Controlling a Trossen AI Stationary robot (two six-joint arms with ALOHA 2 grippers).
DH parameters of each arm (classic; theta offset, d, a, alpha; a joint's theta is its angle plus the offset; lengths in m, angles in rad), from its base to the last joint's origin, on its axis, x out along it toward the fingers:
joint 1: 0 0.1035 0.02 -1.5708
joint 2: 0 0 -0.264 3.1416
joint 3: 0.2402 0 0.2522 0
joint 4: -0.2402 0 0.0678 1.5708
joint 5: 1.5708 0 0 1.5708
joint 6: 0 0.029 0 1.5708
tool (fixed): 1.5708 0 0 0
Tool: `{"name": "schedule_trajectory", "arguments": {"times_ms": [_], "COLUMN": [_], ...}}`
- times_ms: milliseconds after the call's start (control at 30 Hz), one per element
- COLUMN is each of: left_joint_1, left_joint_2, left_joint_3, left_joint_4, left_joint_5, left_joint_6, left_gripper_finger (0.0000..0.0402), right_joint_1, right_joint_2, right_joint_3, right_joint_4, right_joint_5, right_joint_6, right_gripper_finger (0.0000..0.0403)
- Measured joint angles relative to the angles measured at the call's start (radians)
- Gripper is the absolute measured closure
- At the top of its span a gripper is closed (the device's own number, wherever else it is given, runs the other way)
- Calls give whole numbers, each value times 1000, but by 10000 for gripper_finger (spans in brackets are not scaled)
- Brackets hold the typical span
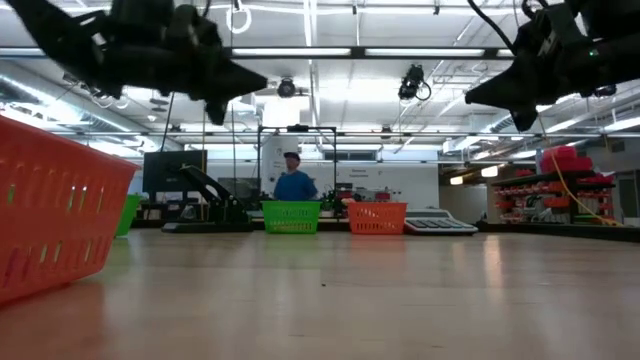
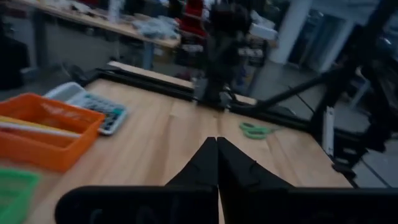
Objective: Sort crayons/erasers/pens/pencils in bins
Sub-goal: Return to Home Position
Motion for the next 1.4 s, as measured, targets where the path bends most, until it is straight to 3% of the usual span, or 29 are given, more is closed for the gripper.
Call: {"name": "schedule_trajectory", "arguments": {"times_ms": [167, 467, 800, 1033, 1400], "left_joint_1": [66, 170, 141, 96, 65], "left_joint_2": [-138, -348, -374, -389, -556], "left_joint_3": [-125, -377, -383, -383, -384], "left_joint_4": [28, 234, 199, 190, 181], "left_joint_5": [-1, -7, 11, 17, 165], "left_joint_6": [-26, -109, -127, -104, -71], "left_gripper_finger": [394, 394, 396, 394, 396], "right_joint_1": [-66, -127, -87, 15, 119], "right_joint_2": [-38, -159, -294, -371, -450], "right_joint_3": [-33, -159, -195, -195, -194], "right_joint_4": [-8, 27, -34, -35, -71], "right_joint_5": [-84, -97, -125, -136, -107], "right_joint_6": [12, 61, 88, -14, -100], "right_gripper_finger": [398, 397, 397, 397, 397]}}
